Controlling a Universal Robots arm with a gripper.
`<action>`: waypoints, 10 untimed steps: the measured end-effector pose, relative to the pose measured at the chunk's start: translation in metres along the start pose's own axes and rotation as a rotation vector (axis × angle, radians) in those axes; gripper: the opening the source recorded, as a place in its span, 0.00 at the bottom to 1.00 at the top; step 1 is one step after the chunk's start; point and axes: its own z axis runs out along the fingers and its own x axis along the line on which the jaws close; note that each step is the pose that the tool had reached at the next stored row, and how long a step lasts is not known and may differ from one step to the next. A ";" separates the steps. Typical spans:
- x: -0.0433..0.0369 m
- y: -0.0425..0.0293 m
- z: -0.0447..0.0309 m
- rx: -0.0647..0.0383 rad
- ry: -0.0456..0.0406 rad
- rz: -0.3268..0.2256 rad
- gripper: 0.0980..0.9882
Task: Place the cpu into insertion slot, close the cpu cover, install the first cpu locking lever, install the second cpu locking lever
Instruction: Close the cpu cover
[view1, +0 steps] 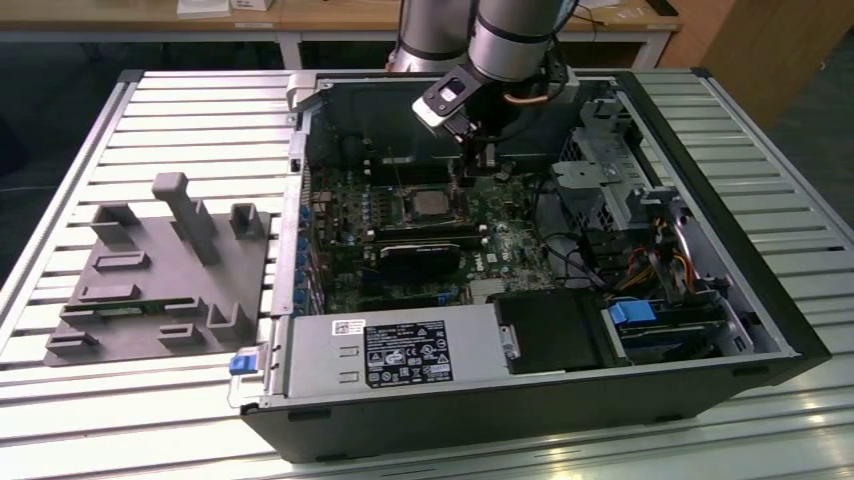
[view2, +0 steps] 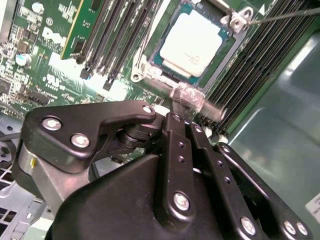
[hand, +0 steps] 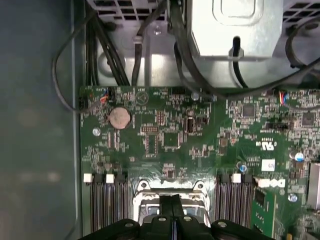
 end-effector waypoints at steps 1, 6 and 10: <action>0.0000 -0.0009 0.0001 0.000 0.0000 0.000 0.00; 0.0000 -0.0047 0.0003 -0.007 -0.0003 0.000 0.00; -0.0001 -0.0117 0.0014 -0.051 0.0005 -0.001 0.00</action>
